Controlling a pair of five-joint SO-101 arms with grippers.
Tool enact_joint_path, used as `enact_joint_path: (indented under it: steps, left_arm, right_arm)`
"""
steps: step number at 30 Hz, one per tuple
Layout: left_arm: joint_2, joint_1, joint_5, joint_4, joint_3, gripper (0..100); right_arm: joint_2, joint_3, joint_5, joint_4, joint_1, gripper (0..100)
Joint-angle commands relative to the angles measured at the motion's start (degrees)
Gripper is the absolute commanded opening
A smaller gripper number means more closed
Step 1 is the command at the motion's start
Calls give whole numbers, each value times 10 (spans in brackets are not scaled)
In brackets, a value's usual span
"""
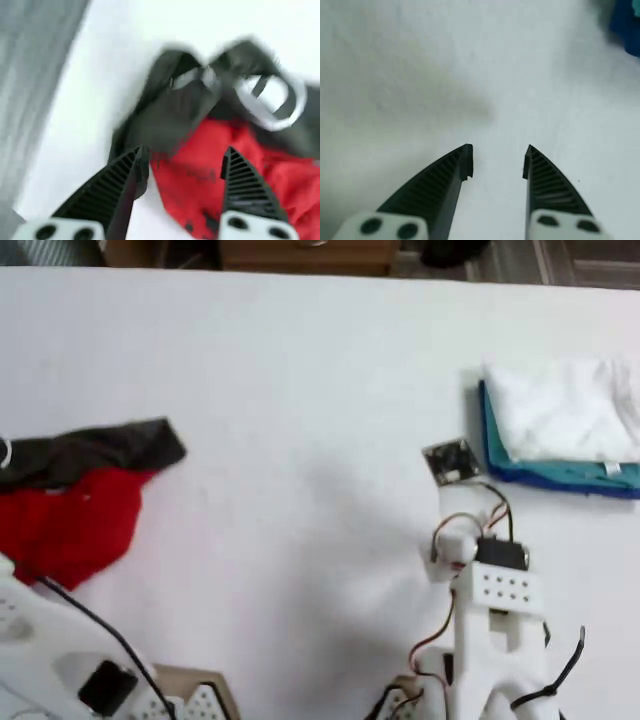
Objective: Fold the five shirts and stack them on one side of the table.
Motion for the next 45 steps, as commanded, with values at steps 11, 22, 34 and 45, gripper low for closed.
enact_joint_path:
  steps: [11, 22, 34, 45]
  left_arm:
    - [-6, 204, 118, 16, 192, 252]
    - [3, 248, 173, -68, 346, 252]
    - [120, 247, 171, -105, 313, 221]
    - [130, 302, 171, 17, 124, 24]
  right_arm:
    - [-16, -26, 4, 15, 5, 170]
    - [-16, -26, 5, 20, 3, 170]
    - [-16, -26, 5, 20, 3, 170]
    - [-16, -26, 4, 20, 3, 170]
